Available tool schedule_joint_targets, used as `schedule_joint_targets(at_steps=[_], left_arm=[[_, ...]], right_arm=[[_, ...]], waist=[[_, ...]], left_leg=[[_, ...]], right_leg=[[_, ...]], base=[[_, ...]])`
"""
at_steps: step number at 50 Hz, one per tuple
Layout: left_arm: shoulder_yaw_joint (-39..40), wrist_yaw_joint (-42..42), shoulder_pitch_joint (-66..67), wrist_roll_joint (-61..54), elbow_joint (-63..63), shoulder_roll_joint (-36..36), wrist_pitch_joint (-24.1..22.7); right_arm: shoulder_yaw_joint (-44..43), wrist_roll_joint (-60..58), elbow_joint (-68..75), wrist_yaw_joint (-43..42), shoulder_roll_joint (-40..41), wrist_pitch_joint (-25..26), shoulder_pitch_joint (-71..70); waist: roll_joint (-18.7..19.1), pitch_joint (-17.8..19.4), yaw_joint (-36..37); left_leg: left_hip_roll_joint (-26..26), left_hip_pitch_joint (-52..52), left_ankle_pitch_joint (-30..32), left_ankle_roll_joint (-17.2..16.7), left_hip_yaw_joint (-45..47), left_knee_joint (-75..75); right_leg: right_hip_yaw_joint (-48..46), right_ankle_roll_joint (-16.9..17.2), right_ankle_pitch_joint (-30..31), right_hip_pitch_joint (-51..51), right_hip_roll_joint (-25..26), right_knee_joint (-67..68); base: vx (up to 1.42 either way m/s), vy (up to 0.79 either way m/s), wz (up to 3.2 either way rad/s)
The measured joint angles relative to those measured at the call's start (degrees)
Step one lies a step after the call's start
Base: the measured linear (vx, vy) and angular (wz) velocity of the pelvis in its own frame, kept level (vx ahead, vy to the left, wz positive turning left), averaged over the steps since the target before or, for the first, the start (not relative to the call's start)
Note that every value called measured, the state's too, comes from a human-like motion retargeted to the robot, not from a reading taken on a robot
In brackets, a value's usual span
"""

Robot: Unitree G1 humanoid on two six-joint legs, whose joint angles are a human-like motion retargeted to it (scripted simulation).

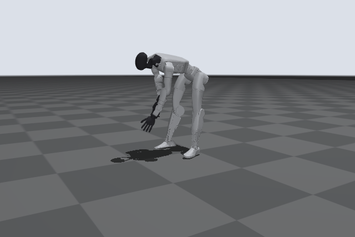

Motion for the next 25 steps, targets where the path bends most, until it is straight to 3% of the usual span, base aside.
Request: schedule_joint_targets(at_steps=[5,11,15,20,25], left_arm=[[-2.37,2.34,14.54,-3.95,-19.25,-3.36,-6.93],[-1.84,4.05,24.09,-1.92,-29.93,4.96,-7.94],[2.72,4.97,22.31,-3.79,-21.88,11.07,-5.47],[10.47,0.74,9.51,-5.18,-0.09,14.9,1.17],[5.71,-3.39,-3.79,0.25,10.59,16.76,3.4]], right_arm=[[-1.32,1.98,0.48,2.16,-0.71,-1.2,4.14],[-3.51,2.07,-3.31,1.8,-5.45,-2.13,10.04],[-3.31,4.0,-5.51,1.25,-9.6,-3.41,10.64],[-0.35,3.71,-6.56,1.49,-15.74,-4.06,7.78],[4.01,3.96,-7.16,1.38,-18.44,-4.17,2.21]], waist=[[0.63,0.0,1.99],[1.7,0.0,5.12],[1.91,0.0,6.68],[3.01,0.0,6.42],[3.34,0.0,3.84]], left_leg=[[-0.48,2.53,-1.71,0.0,1.51,0.0],[-0.03,5.22,-3.03,0.0,2.51,0.0],[0.34,5.49,-3.2,0.0,2.97,0.0],[0.49,3.87,-2.91,0.0,2.49,0.0],[0.38,0.38,-2.26,0.0,2.03,0.0]], right_leg=[[1.0,0.0,-1.0,1.74,-0.24,0.0],[1.5,0.0,-2.11,3.6,0.39,0.0],[1.68,0.0,-2.37,3.43,0.88,0.0],[1.39,0.0,-2.19,1.95,0.9,0.0],[0.88,0.0,-1.28,-1.28,0.73,0.0]], base=[[0.14,0.0,-0.03],[0.09,-0.05,-0.14],[0.02,-0.04,-0.09],[0.0,0.0,0.0],[0.0,0.0,0.0]])
